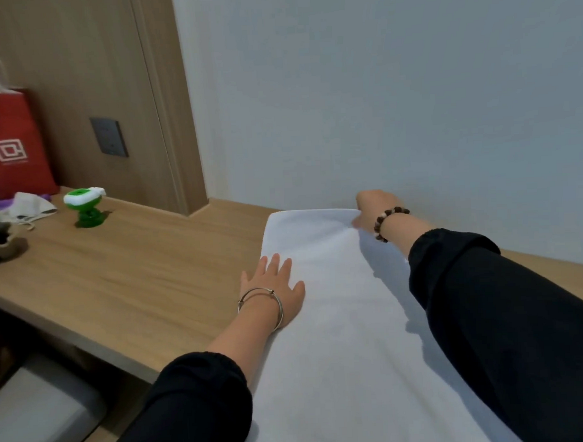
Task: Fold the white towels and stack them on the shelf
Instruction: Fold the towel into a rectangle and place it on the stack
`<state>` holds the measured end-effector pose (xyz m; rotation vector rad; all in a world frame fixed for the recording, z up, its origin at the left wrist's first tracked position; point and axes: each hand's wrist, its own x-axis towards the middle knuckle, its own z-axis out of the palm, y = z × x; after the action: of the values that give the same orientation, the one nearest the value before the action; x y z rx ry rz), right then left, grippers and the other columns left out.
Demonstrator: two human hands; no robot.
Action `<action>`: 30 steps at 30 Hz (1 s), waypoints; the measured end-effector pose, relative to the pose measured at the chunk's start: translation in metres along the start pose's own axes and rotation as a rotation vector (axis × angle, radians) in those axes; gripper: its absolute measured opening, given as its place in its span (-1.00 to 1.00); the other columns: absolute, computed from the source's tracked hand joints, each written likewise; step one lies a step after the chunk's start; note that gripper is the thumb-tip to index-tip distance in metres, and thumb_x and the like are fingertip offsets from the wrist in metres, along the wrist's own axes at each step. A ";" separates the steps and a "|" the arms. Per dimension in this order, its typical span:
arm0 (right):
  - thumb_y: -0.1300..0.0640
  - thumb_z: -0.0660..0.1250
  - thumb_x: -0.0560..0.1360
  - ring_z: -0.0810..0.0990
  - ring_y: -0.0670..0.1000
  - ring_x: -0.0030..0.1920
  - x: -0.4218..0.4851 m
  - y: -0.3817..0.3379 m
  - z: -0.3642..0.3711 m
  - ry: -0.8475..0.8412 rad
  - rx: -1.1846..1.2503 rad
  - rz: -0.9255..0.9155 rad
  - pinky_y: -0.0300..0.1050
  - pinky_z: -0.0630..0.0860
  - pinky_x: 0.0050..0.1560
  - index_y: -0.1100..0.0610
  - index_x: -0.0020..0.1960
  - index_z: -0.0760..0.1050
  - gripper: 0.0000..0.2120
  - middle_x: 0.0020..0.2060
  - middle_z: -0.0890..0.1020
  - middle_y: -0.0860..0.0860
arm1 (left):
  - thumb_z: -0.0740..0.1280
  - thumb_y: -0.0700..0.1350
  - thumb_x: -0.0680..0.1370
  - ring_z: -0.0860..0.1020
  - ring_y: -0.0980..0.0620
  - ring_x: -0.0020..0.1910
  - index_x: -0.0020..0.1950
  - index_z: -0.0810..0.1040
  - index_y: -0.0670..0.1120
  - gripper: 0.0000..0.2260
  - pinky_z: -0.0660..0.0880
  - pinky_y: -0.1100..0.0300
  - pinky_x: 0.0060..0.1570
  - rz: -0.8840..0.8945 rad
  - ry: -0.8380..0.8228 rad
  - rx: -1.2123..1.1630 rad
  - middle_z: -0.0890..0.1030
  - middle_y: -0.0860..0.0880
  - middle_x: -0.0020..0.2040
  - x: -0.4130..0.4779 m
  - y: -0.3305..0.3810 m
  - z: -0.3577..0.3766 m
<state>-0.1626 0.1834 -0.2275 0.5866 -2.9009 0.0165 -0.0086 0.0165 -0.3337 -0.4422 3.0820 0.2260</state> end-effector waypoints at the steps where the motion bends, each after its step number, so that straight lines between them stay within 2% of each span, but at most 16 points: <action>1: 0.14 0.28 0.54 0.45 0.11 -0.30 -0.008 -0.001 -0.007 0.071 0.009 -0.038 -0.12 0.31 -0.34 0.18 -0.13 0.34 -0.84 -0.28 0.46 0.08 | -0.08 0.19 0.58 -0.19 0.04 0.53 0.56 -0.16 0.03 -0.41 -0.11 -0.12 0.47 -0.023 0.021 -0.026 -0.18 0.07 0.56 -0.001 0.001 -0.002; 3: 0.09 0.26 0.57 0.41 0.12 -0.27 -0.030 -0.002 -0.020 0.208 0.004 -0.149 -0.10 0.27 -0.30 0.14 -0.07 0.27 -0.81 -0.30 0.41 0.07 | 0.07 0.16 0.58 -0.11 0.02 0.54 0.55 -0.18 -0.05 -0.33 -0.01 -0.11 0.47 -0.079 0.140 -0.163 -0.15 0.03 0.57 -0.004 0.002 -0.008; 6: 0.11 0.32 0.54 0.47 0.19 -0.34 -0.066 0.006 -0.029 0.388 0.016 -0.356 -0.08 0.24 -0.34 0.20 -0.03 0.37 -0.82 -0.34 0.50 0.16 | 0.37 -0.04 0.51 0.03 -0.06 0.53 0.55 -0.17 -0.07 -0.16 0.09 -0.03 0.46 -0.130 0.411 -0.719 -0.02 -0.06 0.57 -0.010 -0.007 -0.029; 8: 0.26 0.39 0.45 0.51 0.23 -0.45 -0.092 0.013 -0.030 0.478 0.056 -0.509 -0.06 0.29 -0.43 0.27 -0.13 0.44 -0.86 -0.43 0.53 0.20 | 0.47 -0.21 0.43 0.11 -0.06 0.51 0.55 -0.18 -0.04 -0.04 0.17 0.04 0.44 -0.046 0.477 -1.033 0.09 -0.05 0.55 -0.013 -0.017 -0.048; 9: 0.34 0.42 0.39 0.48 0.22 -0.52 -0.105 0.017 -0.030 0.524 0.084 -0.566 -0.07 0.33 -0.49 0.29 -0.20 0.45 -0.86 -0.49 0.51 0.20 | 0.48 -0.27 0.40 0.24 -0.04 0.46 0.56 -0.16 -0.02 -0.02 0.29 0.12 0.36 0.001 0.474 -1.124 0.22 -0.04 0.50 -0.015 -0.021 -0.056; 11: 0.43 0.45 0.31 0.44 0.18 -0.60 -0.125 0.021 -0.028 0.568 0.110 -0.634 -0.10 0.37 -0.58 0.30 -0.28 0.45 -0.83 -0.55 0.48 0.17 | 0.49 -0.34 0.38 0.50 0.05 0.18 0.55 0.02 0.01 -0.09 0.46 0.40 0.03 0.094 0.409 -1.165 0.49 0.02 0.23 -0.022 -0.024 -0.071; 13: 0.45 0.47 0.28 0.44 0.16 -0.61 -0.140 0.025 -0.025 0.590 0.108 -0.661 -0.14 0.37 -0.61 0.30 -0.30 0.46 -0.81 -0.55 0.48 0.15 | 0.48 -0.35 0.37 0.55 0.14 -0.09 0.38 0.40 0.00 -0.36 0.42 0.54 -0.21 0.178 0.388 -1.013 0.56 0.10 -0.06 -0.032 -0.026 -0.081; 14: 0.45 0.47 0.27 0.44 0.15 -0.60 -0.146 0.026 -0.023 0.601 0.102 -0.674 -0.15 0.36 -0.61 0.29 -0.31 0.45 -0.80 -0.54 0.48 0.14 | 0.48 -0.34 0.36 0.54 0.14 -0.17 0.17 0.56 -0.02 -0.56 0.39 0.55 -0.28 0.215 0.410 -0.904 0.57 0.11 -0.16 -0.038 -0.027 -0.084; 15: 0.45 0.47 0.27 0.44 0.15 -0.59 -0.152 0.028 -0.021 0.605 0.092 -0.691 -0.16 0.35 -0.62 0.29 -0.32 0.45 -0.79 -0.52 0.47 0.13 | 0.48 -0.32 0.36 0.53 0.12 -0.25 -0.06 0.61 -0.01 -0.74 0.37 0.51 -0.33 0.252 0.442 -0.788 0.57 0.12 -0.25 -0.046 -0.027 -0.086; 17: 0.43 0.45 0.30 0.45 0.14 -0.53 -0.164 0.033 -0.015 0.564 0.063 -0.736 -0.13 0.35 -0.61 0.26 -0.33 0.43 -0.79 -0.46 0.47 0.13 | 0.45 -0.30 0.37 0.46 0.02 -0.35 -0.36 0.48 0.01 -0.74 0.32 0.29 -0.38 0.336 0.526 -0.523 0.50 0.07 -0.37 -0.061 -0.031 -0.084; 19: 0.38 0.42 0.36 0.47 0.16 -0.45 -0.173 0.042 -0.005 0.506 0.031 -0.758 -0.10 0.35 -0.56 0.24 -0.28 0.42 -0.82 -0.37 0.48 0.13 | 0.37 -0.37 0.36 0.46 -0.10 -0.31 -0.36 0.46 -0.08 -0.78 0.28 0.17 -0.36 0.439 0.556 -0.258 0.48 -0.02 -0.34 -0.076 -0.034 -0.075; 21: 0.25 0.34 0.46 0.52 0.18 -0.31 -0.177 0.055 0.008 0.379 -0.009 -0.646 -0.07 0.33 -0.44 0.19 -0.17 0.39 -0.88 -0.24 0.48 0.12 | 0.31 -0.36 0.36 0.48 -0.15 -0.20 -0.22 0.51 -0.16 -0.89 0.31 0.11 -0.33 0.503 0.474 -0.049 0.51 -0.08 -0.23 -0.088 -0.038 -0.061; 22: 0.17 0.27 0.53 0.52 0.17 -0.19 -0.180 0.062 0.015 0.275 -0.049 -0.544 -0.06 0.31 -0.36 0.15 -0.11 0.36 -0.91 -0.16 0.48 0.08 | 0.32 -0.29 0.40 0.49 -0.15 -0.15 -0.14 0.52 -0.16 -0.92 0.33 0.10 -0.30 0.498 0.413 0.039 0.53 -0.08 -0.17 -0.093 -0.039 -0.052; 24: 0.11 0.15 0.57 0.48 0.12 -0.02 -0.186 0.075 0.030 0.108 -0.104 -0.351 -0.07 0.30 -0.23 0.08 -0.03 0.31 -0.96 -0.04 0.44 0.03 | 0.32 -0.09 0.44 0.51 -0.11 -0.11 -0.03 0.51 -0.11 -0.85 0.31 0.14 -0.27 0.501 0.361 0.137 0.55 -0.03 -0.11 -0.101 -0.041 -0.038; 27: 0.21 0.16 0.50 0.45 0.11 0.03 -0.194 0.085 0.041 0.075 -0.012 -0.163 -0.08 0.36 -0.17 0.07 -0.02 0.30 -0.91 -0.02 0.44 0.03 | 0.25 0.03 0.49 0.55 -0.13 -0.14 -0.03 0.47 -0.07 -0.81 0.27 0.16 -0.32 0.493 0.410 0.264 0.56 -0.01 -0.11 -0.105 -0.040 -0.029; 30: 0.23 0.17 0.48 0.43 0.09 0.00 -0.192 0.086 0.046 0.060 -0.038 -0.097 -0.06 0.40 -0.16 0.08 0.01 0.28 -0.86 -0.04 0.42 0.03 | 0.16 0.03 0.56 0.56 -0.15 -0.14 -0.05 0.41 -0.07 -0.82 0.25 0.15 -0.33 0.437 0.392 0.353 0.55 -0.01 -0.07 -0.099 -0.042 -0.026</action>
<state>-0.0297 0.3340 -0.3048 0.7073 -2.8050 -0.0331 0.0984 0.0000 -0.3100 0.2340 3.4484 -0.4520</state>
